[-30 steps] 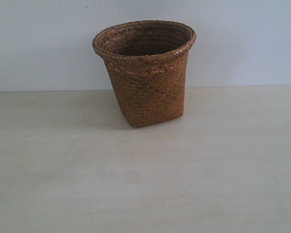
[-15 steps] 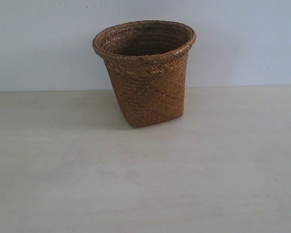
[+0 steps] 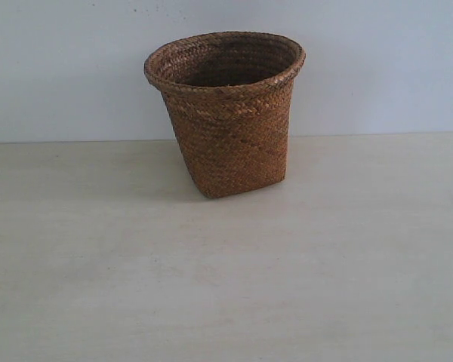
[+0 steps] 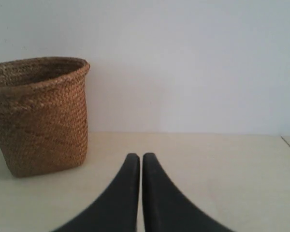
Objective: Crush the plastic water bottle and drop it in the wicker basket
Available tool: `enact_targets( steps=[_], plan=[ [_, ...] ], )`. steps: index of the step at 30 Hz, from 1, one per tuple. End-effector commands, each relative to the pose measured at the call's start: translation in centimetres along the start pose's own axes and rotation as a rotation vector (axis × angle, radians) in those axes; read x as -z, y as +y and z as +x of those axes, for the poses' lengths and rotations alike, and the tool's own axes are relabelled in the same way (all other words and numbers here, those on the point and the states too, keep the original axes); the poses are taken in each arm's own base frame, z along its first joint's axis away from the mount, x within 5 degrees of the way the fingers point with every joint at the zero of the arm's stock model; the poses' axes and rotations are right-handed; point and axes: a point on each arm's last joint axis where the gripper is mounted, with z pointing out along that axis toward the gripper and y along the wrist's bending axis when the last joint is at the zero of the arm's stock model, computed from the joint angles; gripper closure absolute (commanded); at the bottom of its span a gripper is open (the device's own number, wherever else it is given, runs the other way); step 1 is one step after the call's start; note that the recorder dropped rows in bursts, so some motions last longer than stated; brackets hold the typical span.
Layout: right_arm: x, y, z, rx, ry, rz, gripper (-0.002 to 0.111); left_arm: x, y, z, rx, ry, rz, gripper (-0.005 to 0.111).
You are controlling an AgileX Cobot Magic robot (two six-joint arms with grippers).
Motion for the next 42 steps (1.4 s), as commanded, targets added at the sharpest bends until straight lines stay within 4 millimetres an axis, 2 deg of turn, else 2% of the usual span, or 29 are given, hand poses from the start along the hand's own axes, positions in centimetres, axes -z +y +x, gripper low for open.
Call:
enact_targets(
  steps=[1,5,11,19,42],
  plan=[
    [0.3,-0.1,3.0,0.000,0.028,0.005,0.108,0.0,0.0,0.1,-0.007,-0.002,-0.003,0.102],
    [0.6,-0.2,5.5,-0.002,0.045,0.005,0.108,0.0,0.0,0.1,-0.007,-0.002,-0.003,0.102],
    [0.5,-0.2,8.3,-0.025,0.078,0.007,0.108,0.0,0.0,0.1,-0.007,-0.002,-0.003,0.102],
    [0.6,-0.3,9.2,-0.012,0.181,0.009,0.108,0.0,0.0,0.1,-0.006,-0.002,-0.003,0.102],
    [0.6,-0.3,9.3,-0.008,0.194,0.009,0.108,0.0,0.0,0.1,-0.006,-0.002,-0.003,0.102]
  ],
)
